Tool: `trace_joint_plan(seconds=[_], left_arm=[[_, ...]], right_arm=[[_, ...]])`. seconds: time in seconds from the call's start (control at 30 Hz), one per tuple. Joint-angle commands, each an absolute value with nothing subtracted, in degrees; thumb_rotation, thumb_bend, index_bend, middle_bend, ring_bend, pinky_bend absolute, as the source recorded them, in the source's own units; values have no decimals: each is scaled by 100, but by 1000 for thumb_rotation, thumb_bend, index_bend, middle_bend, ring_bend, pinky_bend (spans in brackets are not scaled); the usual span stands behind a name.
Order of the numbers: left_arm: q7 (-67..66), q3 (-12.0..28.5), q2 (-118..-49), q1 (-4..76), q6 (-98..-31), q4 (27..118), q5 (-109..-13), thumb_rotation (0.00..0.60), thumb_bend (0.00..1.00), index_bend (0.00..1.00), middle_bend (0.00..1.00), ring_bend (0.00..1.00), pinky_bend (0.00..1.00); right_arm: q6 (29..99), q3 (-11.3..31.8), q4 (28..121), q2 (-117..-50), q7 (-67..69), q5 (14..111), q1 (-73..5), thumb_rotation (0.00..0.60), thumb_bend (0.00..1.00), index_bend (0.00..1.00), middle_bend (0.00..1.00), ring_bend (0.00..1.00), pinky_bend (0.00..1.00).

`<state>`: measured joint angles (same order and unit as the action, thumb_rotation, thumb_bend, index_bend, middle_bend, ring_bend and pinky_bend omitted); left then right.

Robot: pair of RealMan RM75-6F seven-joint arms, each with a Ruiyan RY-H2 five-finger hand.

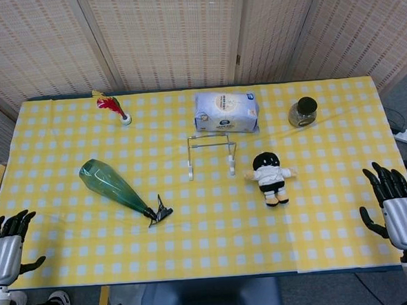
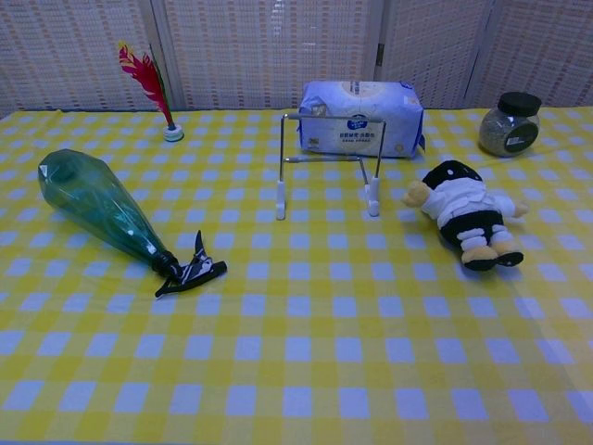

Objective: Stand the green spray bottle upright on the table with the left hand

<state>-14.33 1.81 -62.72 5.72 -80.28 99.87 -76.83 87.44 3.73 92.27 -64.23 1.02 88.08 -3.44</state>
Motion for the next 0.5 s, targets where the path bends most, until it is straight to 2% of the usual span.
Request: trace_joint_plan(seconds=[0.03, 0.37, 0.43, 0.47, 0.5], left_arm=[[-1407, 173, -6273, 585, -7994, 9970, -7693, 600, 165, 162, 137, 143, 23], [-1164, 197, -6387, 703, -7959, 9761, -7967, 600, 165, 121, 141, 144, 68], [-884, 194, -6478, 728, -8048, 9605, -8227, 600, 167, 115, 218, 183, 122], [-794, 199, -6523, 744, -8111, 9508, -8359, 600, 168, 124, 324, 258, 221], [-718, 201, -6578, 768, -8182, 9398, -8513, 600, 170, 138, 486, 392, 398]], right_arm=[[8743, 372, 9229, -6425, 97, 8806, -343, 600, 456, 0, 0, 2, 0], [8875, 310, 9268, -6401, 75, 8903, -256, 600, 457, 0, 0, 2, 0], [8941, 291, 9290, -6391, 83, 8974, -232, 600, 457, 0, 0, 2, 0], [8967, 290, 9290, -6391, 83, 8995, -224, 600, 456, 0, 0, 2, 0], [8983, 290, 9288, -6392, 82, 9002, -218, 600, 456, 0, 0, 2, 0]])
